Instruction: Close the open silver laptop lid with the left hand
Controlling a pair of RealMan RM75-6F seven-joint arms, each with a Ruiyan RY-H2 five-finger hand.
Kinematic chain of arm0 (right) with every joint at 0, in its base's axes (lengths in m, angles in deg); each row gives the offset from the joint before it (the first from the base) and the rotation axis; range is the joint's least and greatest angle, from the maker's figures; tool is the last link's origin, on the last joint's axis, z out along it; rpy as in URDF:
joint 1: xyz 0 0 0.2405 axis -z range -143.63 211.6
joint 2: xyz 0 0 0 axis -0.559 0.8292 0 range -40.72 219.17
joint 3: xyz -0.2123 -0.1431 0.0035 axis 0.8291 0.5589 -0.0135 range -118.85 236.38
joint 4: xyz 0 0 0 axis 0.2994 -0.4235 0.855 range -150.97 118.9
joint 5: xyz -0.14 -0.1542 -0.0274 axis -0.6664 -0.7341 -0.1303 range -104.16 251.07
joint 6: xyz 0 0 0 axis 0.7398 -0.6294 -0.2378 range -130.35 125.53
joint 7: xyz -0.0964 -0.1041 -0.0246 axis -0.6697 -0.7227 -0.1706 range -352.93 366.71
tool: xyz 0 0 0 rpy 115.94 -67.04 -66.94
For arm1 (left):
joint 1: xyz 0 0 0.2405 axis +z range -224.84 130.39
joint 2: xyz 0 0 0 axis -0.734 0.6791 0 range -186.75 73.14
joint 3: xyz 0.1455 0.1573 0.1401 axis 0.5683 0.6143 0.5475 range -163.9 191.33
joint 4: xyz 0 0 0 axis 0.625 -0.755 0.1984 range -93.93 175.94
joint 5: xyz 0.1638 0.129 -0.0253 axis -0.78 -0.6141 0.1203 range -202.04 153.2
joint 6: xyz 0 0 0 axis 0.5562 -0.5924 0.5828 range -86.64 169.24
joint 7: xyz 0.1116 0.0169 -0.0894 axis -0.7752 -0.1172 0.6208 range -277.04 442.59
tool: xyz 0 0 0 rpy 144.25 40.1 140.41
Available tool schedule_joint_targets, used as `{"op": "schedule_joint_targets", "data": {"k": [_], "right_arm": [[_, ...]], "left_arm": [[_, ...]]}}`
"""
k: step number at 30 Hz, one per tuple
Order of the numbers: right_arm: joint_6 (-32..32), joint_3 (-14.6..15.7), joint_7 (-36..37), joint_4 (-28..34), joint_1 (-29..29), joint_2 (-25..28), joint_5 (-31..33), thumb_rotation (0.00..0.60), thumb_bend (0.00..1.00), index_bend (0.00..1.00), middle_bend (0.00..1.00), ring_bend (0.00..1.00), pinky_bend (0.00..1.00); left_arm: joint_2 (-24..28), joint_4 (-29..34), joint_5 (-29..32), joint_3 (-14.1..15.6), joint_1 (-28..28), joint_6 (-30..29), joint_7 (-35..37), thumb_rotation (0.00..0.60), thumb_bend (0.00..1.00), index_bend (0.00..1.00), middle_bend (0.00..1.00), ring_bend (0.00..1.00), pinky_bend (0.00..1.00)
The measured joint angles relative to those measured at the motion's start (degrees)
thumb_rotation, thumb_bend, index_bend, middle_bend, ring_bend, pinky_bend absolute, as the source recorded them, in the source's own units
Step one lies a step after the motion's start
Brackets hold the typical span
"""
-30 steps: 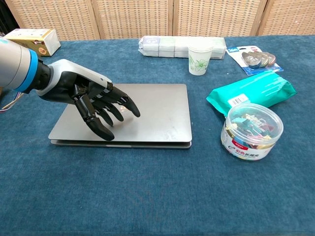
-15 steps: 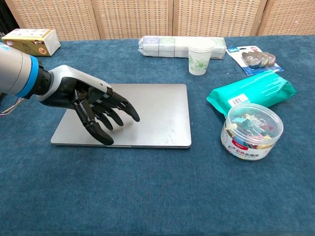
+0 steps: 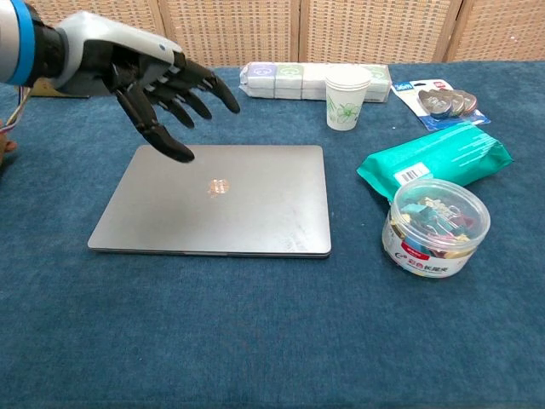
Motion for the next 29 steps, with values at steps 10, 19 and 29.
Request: {"op": "schedule_joint_targets", "data": {"k": [10, 19, 29], "right_arm": [[3.2, -0.4, -3.27, -0.17, -2.36, -2.05, 2.07, 0.6, 0.38, 0.17, 0.0, 0.0, 0.0], [4.65, -1.46, -5.96, -0.63, -4.56, -4.12, 5.77, 0.6, 0.38, 0.17, 0.0, 0.0, 0.0], [3.78, -1.47, -8.5, -0.8, -5.23, -6.0, 7.14, 0.6, 0.37, 0.16, 0.0, 0.0, 0.0]], "left_arm": [[4.04, 7.1, -8.93, 3.6, 9.64, -25.61, -13.58, 0.6, 0.19, 0.21, 0.03, 0.1, 0.14], [9.6, 10.7, -26.67, 11.06, 28.11, -44.66, -15.73, 0.6, 0.19, 0.21, 0.03, 0.1, 0.14], [8.78, 4.35, -38.0, 17.02, 46.99, -56.98, -6.78, 0.6, 0.19, 0.21, 0.03, 0.1, 0.14]]}}
